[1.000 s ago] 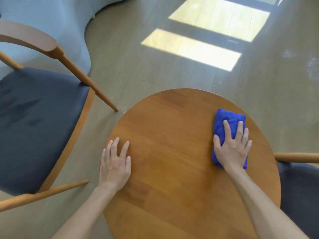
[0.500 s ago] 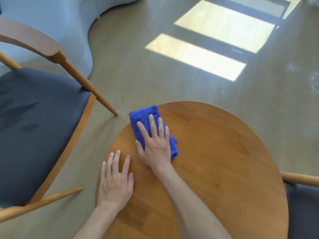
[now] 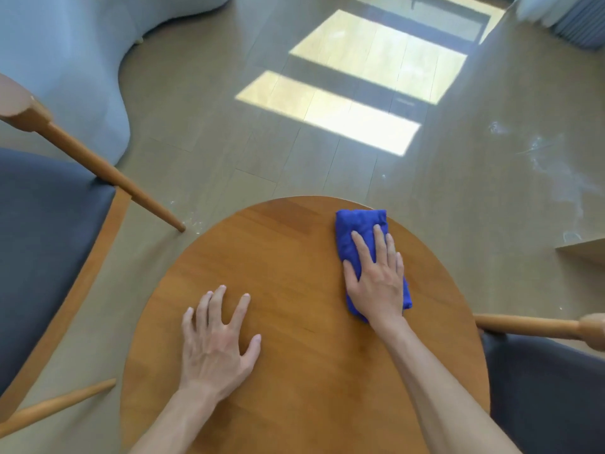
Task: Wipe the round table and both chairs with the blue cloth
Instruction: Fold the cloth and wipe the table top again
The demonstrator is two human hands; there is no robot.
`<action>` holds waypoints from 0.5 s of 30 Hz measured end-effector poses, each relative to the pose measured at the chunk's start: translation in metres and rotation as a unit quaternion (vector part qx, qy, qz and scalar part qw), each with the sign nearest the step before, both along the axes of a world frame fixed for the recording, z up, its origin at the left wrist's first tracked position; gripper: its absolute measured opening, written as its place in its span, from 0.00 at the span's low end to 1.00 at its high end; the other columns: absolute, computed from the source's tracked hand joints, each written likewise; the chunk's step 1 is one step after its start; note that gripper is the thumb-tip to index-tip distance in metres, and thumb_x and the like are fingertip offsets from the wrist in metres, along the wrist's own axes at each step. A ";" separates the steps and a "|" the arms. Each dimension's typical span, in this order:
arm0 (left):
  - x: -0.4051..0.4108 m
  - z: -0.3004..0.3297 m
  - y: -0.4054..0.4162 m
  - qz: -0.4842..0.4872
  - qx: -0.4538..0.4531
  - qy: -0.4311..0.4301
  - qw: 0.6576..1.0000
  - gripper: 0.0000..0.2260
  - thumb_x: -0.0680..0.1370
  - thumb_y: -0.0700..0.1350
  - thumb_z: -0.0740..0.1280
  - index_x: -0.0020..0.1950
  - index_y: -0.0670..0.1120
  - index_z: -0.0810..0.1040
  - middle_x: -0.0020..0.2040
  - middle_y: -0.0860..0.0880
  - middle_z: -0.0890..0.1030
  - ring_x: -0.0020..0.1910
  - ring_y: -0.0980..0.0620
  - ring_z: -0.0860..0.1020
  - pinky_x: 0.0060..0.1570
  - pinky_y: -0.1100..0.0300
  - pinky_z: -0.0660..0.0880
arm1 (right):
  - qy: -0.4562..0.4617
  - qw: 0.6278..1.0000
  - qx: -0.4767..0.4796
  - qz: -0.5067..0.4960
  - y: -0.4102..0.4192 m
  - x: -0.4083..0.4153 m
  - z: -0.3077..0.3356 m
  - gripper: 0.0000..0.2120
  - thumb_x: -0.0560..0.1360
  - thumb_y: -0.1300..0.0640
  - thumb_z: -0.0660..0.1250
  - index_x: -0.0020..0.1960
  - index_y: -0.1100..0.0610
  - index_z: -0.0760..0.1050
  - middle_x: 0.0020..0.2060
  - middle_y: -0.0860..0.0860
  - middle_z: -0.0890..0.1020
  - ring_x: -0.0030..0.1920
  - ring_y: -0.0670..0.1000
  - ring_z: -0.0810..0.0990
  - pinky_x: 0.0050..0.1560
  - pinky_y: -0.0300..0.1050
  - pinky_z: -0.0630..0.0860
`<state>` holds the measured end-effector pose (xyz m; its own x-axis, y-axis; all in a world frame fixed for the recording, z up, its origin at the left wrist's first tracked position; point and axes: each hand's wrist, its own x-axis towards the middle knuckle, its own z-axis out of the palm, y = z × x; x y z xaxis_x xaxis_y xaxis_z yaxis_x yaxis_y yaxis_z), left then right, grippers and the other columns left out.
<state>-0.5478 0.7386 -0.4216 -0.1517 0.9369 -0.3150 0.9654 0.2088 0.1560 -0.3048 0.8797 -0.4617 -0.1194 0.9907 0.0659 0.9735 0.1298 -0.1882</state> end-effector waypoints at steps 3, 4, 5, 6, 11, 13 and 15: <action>0.011 -0.001 0.001 -0.004 -0.012 0.004 1.000 0.31 0.69 0.62 0.56 0.66 0.47 0.74 0.66 0.38 0.68 0.66 0.37 0.67 0.59 0.36 0.68 | -0.002 0.993 -0.006 -0.116 -0.029 0.069 0.005 0.27 0.76 0.44 0.55 0.71 0.53 0.70 0.74 0.59 0.65 0.72 0.64 0.64 0.66 0.65 0.67; 0.011 -0.001 0.000 -0.006 -0.013 0.006 1.000 0.31 0.69 0.62 0.56 0.66 0.47 0.74 0.67 0.38 0.68 0.66 0.37 0.66 0.60 0.36 0.68 | 0.002 0.987 -0.009 -0.159 -0.041 0.087 0.007 0.28 0.76 0.44 0.53 0.72 0.54 0.69 0.74 0.60 0.64 0.72 0.64 0.63 0.66 0.66 0.66; 0.010 -0.002 -0.001 -0.010 -0.011 0.005 1.000 0.31 0.69 0.62 0.56 0.67 0.47 0.73 0.67 0.39 0.68 0.67 0.38 0.66 0.61 0.36 0.68 | 0.007 0.980 -0.012 -0.199 -0.052 0.100 0.008 0.29 0.75 0.43 0.52 0.73 0.55 0.67 0.74 0.60 0.63 0.73 0.65 0.62 0.67 0.67 0.65; 0.007 -0.001 -0.002 -0.016 -0.008 0.004 1.000 0.31 0.69 0.61 0.56 0.67 0.48 0.72 0.68 0.39 0.68 0.67 0.39 0.65 0.62 0.37 0.68 | 0.011 0.972 -0.016 -0.234 -0.061 0.107 0.009 0.30 0.75 0.42 0.51 0.73 0.54 0.66 0.75 0.61 0.62 0.73 0.65 0.61 0.68 0.67 0.63; -0.007 0.000 -0.016 -0.037 0.024 -0.009 0.999 0.29 0.69 0.54 0.70 0.68 0.48 0.71 0.70 0.40 0.67 0.69 0.41 0.63 0.63 0.41 0.69 | 0.037 0.948 -0.016 -0.314 -0.071 0.072 0.009 0.30 0.75 0.45 0.54 0.74 0.55 0.65 0.75 0.61 0.60 0.74 0.66 0.58 0.69 0.65 0.59; -0.014 0.000 -0.024 -0.030 0.029 -0.018 0.999 0.29 0.67 0.50 0.74 0.67 0.47 0.73 0.69 0.39 0.69 0.69 0.41 0.64 0.62 0.41 0.70 | 0.038 0.957 -0.014 -0.287 -0.069 0.035 0.007 0.28 0.75 0.46 0.56 0.74 0.54 0.66 0.75 0.61 0.61 0.73 0.66 0.60 0.68 0.65 0.60; -0.023 0.002 -0.034 -0.025 0.031 -0.018 0.999 0.27 0.66 0.49 0.73 0.65 0.45 0.75 0.68 0.39 0.70 0.68 0.41 0.65 0.61 0.41 0.71 | 0.031 0.973 -0.015 -0.228 -0.069 -0.016 0.005 0.27 0.75 0.47 0.56 0.73 0.53 0.67 0.74 0.60 0.63 0.72 0.66 0.62 0.67 0.66 0.63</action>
<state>-0.5705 0.7043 -0.4193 -0.0946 0.9609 -0.2602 0.9679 0.1499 0.2018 -0.3212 0.8106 -0.4571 0.3359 0.9414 0.0300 0.9154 -0.3188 -0.2459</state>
